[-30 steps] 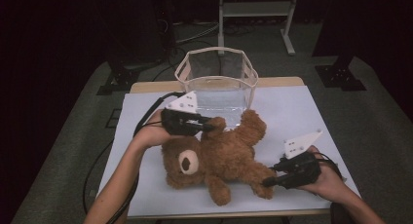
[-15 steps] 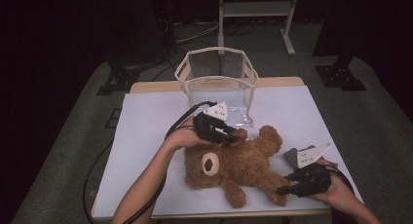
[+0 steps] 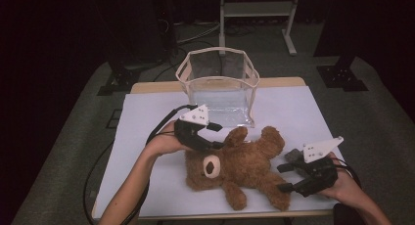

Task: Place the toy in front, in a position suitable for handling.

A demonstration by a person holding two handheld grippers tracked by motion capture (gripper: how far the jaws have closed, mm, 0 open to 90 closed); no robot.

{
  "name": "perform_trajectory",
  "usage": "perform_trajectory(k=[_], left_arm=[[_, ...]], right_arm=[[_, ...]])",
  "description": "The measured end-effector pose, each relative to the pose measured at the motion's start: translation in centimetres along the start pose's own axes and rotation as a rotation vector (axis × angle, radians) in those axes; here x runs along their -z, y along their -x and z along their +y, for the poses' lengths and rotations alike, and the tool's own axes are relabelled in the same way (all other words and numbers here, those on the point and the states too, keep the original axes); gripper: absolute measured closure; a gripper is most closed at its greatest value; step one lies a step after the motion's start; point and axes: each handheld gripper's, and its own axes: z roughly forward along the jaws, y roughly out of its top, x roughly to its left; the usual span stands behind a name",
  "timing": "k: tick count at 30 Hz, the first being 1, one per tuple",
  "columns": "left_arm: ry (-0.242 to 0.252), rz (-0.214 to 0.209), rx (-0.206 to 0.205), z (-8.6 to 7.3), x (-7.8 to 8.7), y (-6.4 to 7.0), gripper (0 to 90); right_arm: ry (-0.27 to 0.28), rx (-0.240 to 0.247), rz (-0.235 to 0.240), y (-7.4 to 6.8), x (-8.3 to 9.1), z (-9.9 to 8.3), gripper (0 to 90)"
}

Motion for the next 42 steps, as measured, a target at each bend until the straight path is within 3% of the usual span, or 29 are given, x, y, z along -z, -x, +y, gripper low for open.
perform_trajectory(k=[4, 6, 9, 14, 18, 25, 30, 33, 37, 42], left_arm=[[0.003, 0.007, -0.015, -1.7, 1.0, 1.4, 37.0], [0.011, 0.009, -0.014, -2.5, 1.5, 1.9, 34.8], [0.019, 0.009, -0.002, -4.0, 2.1, 2.7, 32.8], [0.004, 0.028, 0.016, -6.3, 2.2, 3.5, 27.3], [0.029, 0.056, 0.028, -7.6, 1.7, 3.8, 22.2], [0.050, 0.082, -0.012, -8.4, -0.1, 3.8, 14.8], [0.035, 0.122, -0.016, -8.5, -1.2, 3.3, 10.2], [0.047, 0.133, 0.003, -8.7, -1.8, 3.0, 8.5], [0.039, 0.134, 0.012, -8.7, -2.1, 2.8, 8.8], [0.018, 0.131, 0.022, -8.9, -1.9, 2.9, 21.6]], right_arm=[[0.004, 0.038, -0.030, 0.2, -1.4, 1.4, 34.1], [-0.022, 0.068, -0.049, 0.3, -3.1, 1.8, 34.2], [-0.040, 0.083, -0.070, 0.4, -4.0, 2.0, 34.8], [-0.042, 0.082, -0.089, 1.1, -4.7, 2.3, 36.5], [-0.073, 0.108, -0.112, 1.2, -5.4, 2.4, 38.1], [-0.065, 0.097, -0.107, 1.8, -5.5, 2.4, 38.3], [-0.050, 0.085, -0.110, 2.3, -5.6, 2.4, 38.2], [-0.046, 0.087, -0.118, 2.6, -5.7, 2.5, 38.3], [-0.038, 0.080, -0.113, 2.9, -5.7, 2.4, 38.5], [-0.017, 0.070, -0.111, 2.9, -5.3, 2.3, 38.1]])
